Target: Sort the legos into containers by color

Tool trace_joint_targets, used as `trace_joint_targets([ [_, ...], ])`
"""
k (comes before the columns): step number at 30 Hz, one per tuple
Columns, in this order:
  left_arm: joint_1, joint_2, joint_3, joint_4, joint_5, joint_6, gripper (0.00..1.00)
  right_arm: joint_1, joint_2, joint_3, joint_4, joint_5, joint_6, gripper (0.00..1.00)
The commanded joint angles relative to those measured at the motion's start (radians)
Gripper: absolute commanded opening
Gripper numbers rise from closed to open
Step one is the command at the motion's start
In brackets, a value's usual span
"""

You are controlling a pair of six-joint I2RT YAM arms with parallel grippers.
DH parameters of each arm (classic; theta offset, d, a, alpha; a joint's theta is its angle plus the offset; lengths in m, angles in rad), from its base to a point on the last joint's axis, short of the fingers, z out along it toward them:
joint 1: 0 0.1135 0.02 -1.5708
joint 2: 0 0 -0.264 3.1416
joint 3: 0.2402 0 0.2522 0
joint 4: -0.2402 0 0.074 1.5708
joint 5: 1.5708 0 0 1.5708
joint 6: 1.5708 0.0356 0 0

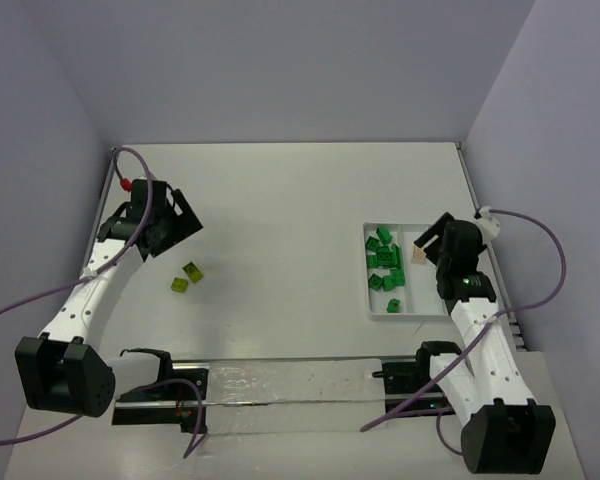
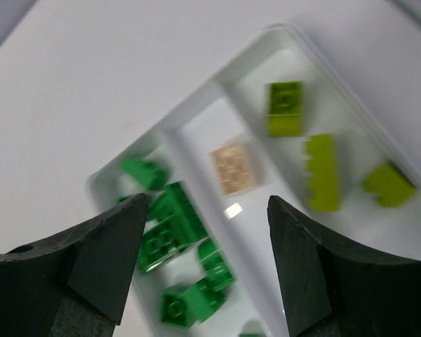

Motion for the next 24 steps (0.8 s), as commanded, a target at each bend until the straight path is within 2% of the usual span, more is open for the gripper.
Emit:
trace_joint_targets([
  [1, 0.009, 0.068, -0.044, 0.064, 0.019, 0.015, 0.9, 0.243, 0.062, 0.126, 0.09, 0.01, -0.088, 0.8],
  [4, 0.009, 0.11, -0.081, 0.107, -0.003, -0.007, 0.89, 0.399, 0.149, 0.205, 0.087, 0.052, -0.098, 0.81],
  [8, 0.009, 0.2, -0.097, 0.146, -0.024, -0.037, 0.87, 0.477, 0.222, 0.239, 0.1, 0.075, -0.102, 0.82],
  [11, 0.005, 0.271, -0.1, 0.178, -0.003, -0.077, 0.86, 0.489, 0.243, 0.235, 0.113, 0.08, -0.102, 0.82],
  [16, 0.005, 0.315, -0.076, 0.153, -0.067, -0.119, 0.9, 0.489, 0.227, 0.212, 0.116, 0.094, -0.112, 0.84],
  [24, 0.005, 0.303, -0.11, 0.126, -0.14, -0.136, 0.92, 0.488, 0.22, 0.19, 0.128, 0.077, -0.114, 0.85],
])
